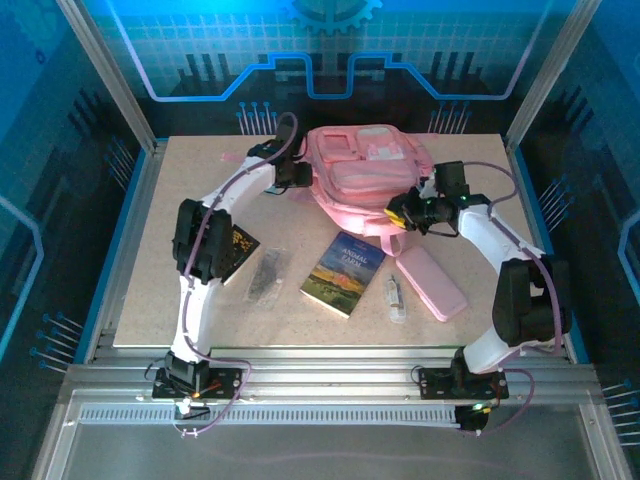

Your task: Pack the student bag

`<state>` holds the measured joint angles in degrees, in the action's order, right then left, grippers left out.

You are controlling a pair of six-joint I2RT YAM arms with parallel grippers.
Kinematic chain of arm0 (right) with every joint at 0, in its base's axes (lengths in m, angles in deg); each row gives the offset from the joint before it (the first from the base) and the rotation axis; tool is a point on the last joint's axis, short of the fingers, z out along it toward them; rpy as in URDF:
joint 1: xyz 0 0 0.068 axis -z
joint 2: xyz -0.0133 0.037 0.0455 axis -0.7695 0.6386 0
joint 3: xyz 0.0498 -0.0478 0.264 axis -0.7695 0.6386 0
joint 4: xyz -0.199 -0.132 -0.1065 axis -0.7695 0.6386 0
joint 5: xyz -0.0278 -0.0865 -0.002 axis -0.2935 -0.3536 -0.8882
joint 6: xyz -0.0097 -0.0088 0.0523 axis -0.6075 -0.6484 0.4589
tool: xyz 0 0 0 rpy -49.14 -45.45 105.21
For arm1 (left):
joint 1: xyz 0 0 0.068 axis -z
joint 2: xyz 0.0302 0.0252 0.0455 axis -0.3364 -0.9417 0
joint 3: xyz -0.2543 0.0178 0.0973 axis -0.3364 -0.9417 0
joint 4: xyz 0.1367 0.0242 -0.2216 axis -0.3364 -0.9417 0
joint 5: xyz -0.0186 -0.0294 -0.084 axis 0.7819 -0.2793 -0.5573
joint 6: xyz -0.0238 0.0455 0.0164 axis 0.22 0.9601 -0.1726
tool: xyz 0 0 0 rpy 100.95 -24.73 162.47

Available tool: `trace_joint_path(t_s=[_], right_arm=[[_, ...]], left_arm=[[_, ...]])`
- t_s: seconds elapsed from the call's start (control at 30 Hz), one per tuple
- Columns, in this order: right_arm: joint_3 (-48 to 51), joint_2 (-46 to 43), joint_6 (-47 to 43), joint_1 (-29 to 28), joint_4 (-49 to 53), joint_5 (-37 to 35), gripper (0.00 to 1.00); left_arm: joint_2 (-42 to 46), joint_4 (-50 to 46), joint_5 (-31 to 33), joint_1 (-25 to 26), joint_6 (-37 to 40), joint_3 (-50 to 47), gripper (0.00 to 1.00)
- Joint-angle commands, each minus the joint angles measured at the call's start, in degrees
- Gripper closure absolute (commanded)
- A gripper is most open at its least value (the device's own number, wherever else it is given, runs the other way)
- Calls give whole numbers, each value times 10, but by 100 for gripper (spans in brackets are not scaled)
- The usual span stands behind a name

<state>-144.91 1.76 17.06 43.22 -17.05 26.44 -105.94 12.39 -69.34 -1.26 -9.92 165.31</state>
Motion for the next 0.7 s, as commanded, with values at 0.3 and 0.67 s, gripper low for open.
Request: trace_joint_path(t_s=[0.3, 0.67], right_arm=[[0, -114, -127, -99, 190, -54, 30], [184, -153, -27, -228, 75, -134, 30]], left_arm=[[261, 92, -181, -9, -122, -329, 32], [294, 162, -244, 76, -176, -487, 27]])
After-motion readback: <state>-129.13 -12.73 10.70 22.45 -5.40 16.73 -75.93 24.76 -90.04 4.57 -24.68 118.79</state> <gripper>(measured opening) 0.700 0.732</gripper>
